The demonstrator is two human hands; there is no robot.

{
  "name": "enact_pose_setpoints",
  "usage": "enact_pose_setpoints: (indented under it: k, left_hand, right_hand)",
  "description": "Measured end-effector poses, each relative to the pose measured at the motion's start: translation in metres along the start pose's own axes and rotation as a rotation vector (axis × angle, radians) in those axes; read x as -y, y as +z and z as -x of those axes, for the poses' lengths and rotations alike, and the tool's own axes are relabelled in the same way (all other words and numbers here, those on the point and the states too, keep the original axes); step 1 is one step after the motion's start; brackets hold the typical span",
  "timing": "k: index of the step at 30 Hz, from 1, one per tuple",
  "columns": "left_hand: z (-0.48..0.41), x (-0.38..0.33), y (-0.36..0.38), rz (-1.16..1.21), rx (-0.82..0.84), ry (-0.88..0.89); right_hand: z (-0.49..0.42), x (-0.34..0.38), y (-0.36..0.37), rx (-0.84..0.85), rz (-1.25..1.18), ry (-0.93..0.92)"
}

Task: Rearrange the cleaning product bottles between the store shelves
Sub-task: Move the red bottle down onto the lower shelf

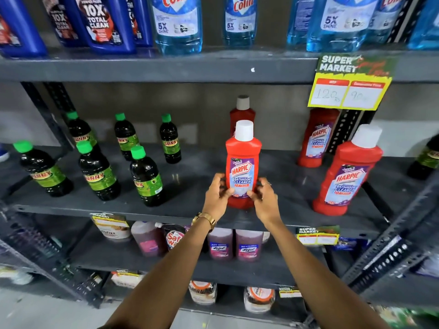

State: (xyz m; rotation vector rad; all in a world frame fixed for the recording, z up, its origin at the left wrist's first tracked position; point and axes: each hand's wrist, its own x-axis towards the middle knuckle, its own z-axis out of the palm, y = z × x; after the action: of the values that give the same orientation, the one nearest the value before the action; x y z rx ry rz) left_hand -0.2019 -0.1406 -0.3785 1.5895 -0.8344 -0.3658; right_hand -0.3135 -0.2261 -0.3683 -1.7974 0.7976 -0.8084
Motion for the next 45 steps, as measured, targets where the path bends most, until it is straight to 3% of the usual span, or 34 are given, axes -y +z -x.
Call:
enact_pose_setpoints:
  k: [36, 41, 45]
  left_hand:
    - [0.019, -0.021, -0.002, -0.106, 0.008, -0.046]
    - [0.036, -0.034, -0.012, -0.093, -0.186, 0.112]
    - [0.044, -0.085, -0.031, -0.041, -0.37, 0.349]
  right_hand:
    - [0.017, 0.015, -0.018, 0.07, 0.057, 0.079]
    - [0.042, 0.047, -0.032, -0.138, 0.032, -0.134]
    - [0.057, 0.099, -0.031, -0.14, -0.047, -0.38]
